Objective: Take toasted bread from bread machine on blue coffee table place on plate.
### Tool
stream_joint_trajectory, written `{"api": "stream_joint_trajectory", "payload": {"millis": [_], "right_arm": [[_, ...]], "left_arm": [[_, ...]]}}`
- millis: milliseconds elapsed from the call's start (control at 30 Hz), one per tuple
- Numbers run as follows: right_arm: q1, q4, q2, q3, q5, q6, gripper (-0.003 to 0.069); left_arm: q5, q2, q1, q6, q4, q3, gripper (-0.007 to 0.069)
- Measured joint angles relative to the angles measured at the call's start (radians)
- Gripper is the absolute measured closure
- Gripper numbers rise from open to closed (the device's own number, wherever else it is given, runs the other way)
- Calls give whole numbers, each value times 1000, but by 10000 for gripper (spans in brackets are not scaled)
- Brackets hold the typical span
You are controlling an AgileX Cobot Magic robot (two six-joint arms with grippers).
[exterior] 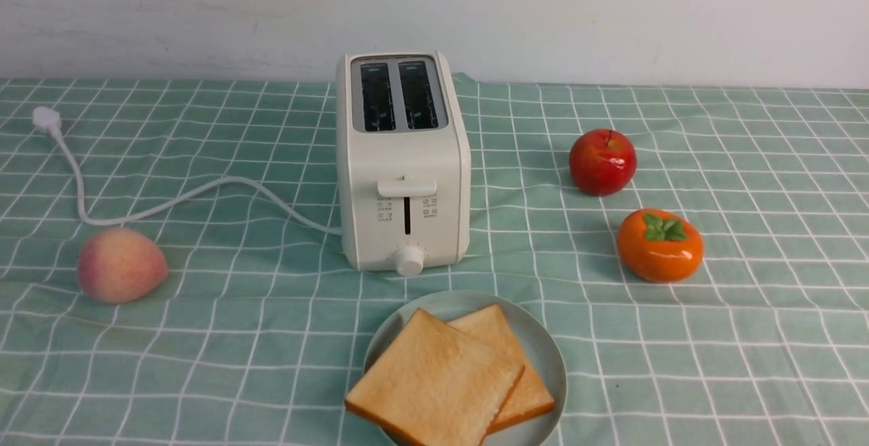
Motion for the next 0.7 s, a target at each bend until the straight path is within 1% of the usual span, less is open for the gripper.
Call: {"api": "stream_joint_trajectory", "payload": {"millis": [133, 700], "right_arm": [[0, 0, 0, 0, 0, 0, 620], [-11, 0, -23, 0, 4, 0, 596]], "left_arm": [[0, 0, -22, 0, 0, 0, 638], [0, 0, -25, -1, 0, 0, 629]]}}
